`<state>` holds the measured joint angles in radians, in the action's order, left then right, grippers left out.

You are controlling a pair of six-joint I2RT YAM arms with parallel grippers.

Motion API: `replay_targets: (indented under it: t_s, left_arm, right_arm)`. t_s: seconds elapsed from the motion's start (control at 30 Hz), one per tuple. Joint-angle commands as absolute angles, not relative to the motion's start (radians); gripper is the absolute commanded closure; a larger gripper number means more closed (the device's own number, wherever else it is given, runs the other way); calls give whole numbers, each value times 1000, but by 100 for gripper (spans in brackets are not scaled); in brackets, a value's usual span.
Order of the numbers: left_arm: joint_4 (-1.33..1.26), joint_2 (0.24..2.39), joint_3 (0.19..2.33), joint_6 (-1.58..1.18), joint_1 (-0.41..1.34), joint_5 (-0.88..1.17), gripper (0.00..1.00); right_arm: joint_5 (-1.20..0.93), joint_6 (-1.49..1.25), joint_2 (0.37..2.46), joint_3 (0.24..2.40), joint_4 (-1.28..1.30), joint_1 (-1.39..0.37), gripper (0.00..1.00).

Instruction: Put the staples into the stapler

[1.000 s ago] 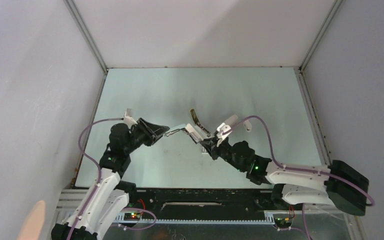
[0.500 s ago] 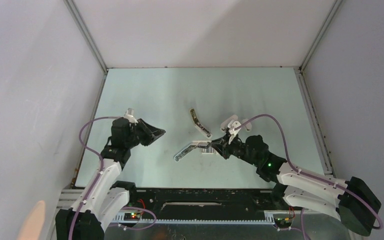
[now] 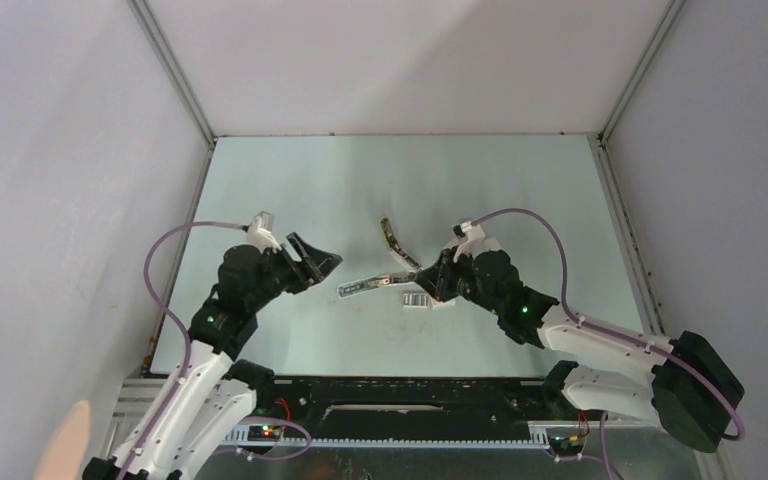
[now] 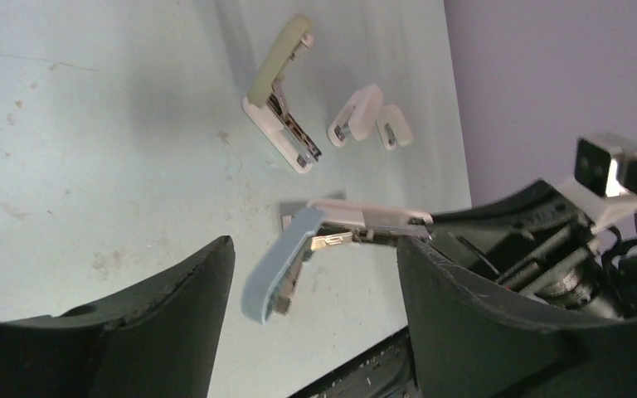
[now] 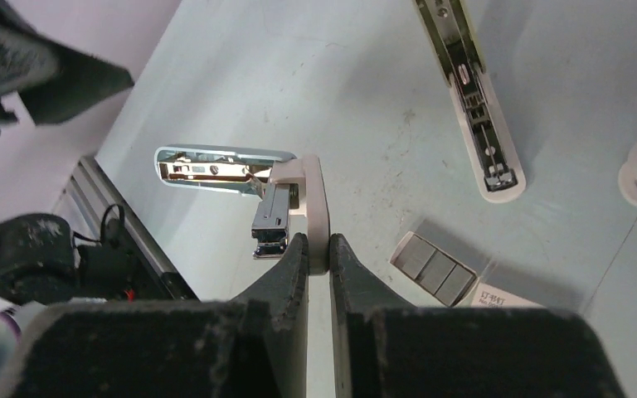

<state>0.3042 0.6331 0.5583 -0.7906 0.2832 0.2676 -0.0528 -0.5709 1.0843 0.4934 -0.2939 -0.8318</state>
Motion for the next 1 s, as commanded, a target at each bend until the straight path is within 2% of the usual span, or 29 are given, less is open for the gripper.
replay_targets:
  t_s: [0.0, 0.3, 0.63, 0.97]
  left_arm:
    - [322, 626, 587, -806, 402, 105, 23]
    - [296, 702, 572, -943, 624, -93, 21]
    - [395, 608, 546, -990, 634, -275, 22]
    - [455, 672, 604, -898, 634, -258, 21]
  right_arm:
    - [14, -792, 1115, 537, -370, -836, 100]
    - [42, -930, 1180, 531, -496, -846, 100]
    - [12, -1014, 1213, 468, -606, -827, 100]
    - [11, -1051, 1259, 426, -707, -806, 100]
